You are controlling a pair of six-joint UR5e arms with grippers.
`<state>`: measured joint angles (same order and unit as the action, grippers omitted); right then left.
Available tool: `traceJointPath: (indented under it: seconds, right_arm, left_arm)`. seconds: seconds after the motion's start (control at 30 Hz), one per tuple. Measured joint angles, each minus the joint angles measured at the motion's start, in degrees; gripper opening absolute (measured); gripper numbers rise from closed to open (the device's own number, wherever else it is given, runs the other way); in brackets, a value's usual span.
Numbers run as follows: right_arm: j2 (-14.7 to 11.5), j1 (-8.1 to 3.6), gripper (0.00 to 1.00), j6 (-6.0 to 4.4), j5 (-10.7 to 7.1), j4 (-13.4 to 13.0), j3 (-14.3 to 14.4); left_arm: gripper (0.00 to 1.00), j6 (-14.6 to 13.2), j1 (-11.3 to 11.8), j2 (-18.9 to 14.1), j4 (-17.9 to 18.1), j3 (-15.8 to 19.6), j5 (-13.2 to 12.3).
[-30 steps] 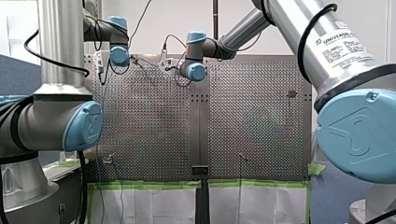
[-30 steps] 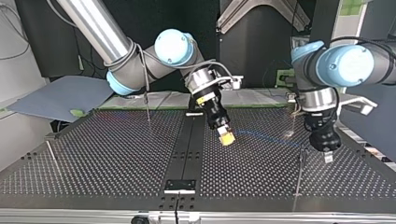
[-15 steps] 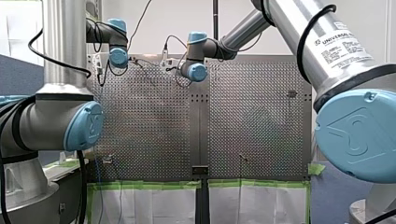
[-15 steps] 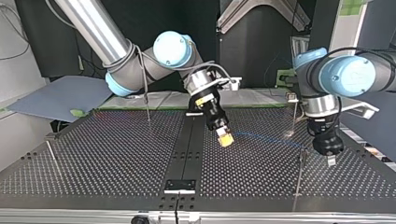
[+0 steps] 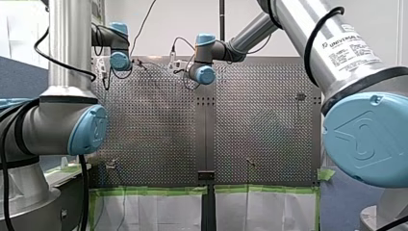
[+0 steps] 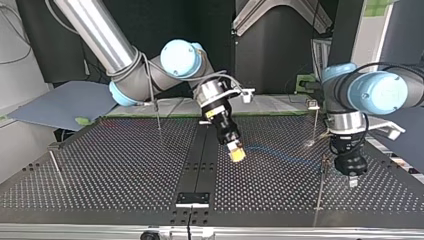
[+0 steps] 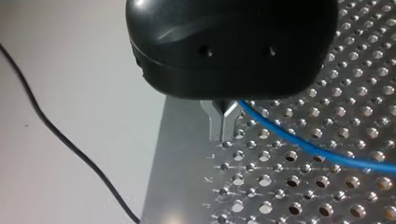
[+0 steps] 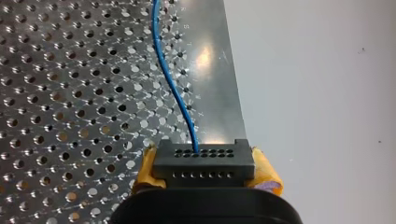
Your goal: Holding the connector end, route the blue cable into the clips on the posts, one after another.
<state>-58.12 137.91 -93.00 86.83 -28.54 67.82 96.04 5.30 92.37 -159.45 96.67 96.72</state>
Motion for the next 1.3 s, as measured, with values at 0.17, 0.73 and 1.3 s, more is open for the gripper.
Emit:
traceJointPath:
  seconds: [0.17, 0.73, 1.3]
  right_arm:
    - [0.1, -0.61, 0.00, 0.09, -0.41, -0.1, -0.2]
    - [2.5, -2.41, 0.00, 0.21, -2.05, -0.9, -2.3]
    - [3.5, -4.14, 0.00, 0.09, -2.86, -0.8, -3.2]
  left_arm:
    - [0.00, 1.7, 1.7, 1.4, 0.4, -1.5, -1.7]
    - [0.00, 4.5, 4.2, 4.0, 2.8, -1.8, -5.8]
    - [0.13, 8.7, 4.4, 4.7, 5.4, -1.9, -10.0]
